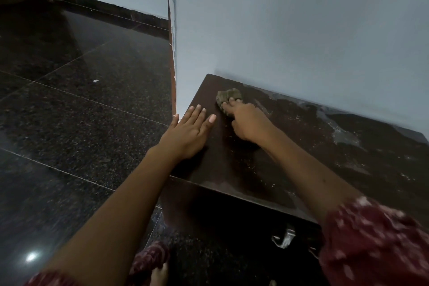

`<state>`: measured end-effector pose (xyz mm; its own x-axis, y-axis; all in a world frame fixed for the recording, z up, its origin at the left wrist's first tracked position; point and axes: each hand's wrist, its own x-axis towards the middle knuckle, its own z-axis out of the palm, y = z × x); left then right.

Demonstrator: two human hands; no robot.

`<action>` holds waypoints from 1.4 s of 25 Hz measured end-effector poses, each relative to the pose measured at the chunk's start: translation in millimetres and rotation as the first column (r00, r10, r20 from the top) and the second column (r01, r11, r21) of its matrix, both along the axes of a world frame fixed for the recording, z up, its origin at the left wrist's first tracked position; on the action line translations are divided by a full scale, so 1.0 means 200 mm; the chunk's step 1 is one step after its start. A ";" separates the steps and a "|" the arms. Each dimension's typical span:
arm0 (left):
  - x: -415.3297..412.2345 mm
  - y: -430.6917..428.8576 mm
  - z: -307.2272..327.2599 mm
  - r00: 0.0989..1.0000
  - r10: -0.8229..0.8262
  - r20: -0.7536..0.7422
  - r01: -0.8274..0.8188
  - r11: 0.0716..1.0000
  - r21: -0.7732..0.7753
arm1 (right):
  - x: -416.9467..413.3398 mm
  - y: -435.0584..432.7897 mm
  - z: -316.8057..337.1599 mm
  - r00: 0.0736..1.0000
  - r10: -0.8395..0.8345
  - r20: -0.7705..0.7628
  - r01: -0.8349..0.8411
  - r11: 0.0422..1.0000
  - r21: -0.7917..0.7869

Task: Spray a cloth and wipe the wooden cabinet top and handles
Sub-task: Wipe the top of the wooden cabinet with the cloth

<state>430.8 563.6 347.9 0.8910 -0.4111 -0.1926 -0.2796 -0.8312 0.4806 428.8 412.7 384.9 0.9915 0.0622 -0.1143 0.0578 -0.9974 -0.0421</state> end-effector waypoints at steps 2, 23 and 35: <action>-0.01 0.00 0.01 1.000 0.020 -0.014 -0.020 0.998 -0.055 | -0.17 0.04 0.00 0.998 0.056 -0.006 -0.055 0.998 0.038; -0.01 -0.07 0.01 0.996 -0.057 0.070 0.056 0.998 0.028 | -0.11 -0.17 0.00 0.989 0.138 -0.059 -0.135 0.989 0.058; 0.00 -0.07 0.02 0.994 -0.101 0.052 0.092 0.985 0.144 | 0.25 -0.23 0.02 0.987 -0.162 -0.001 0.162 0.985 -0.058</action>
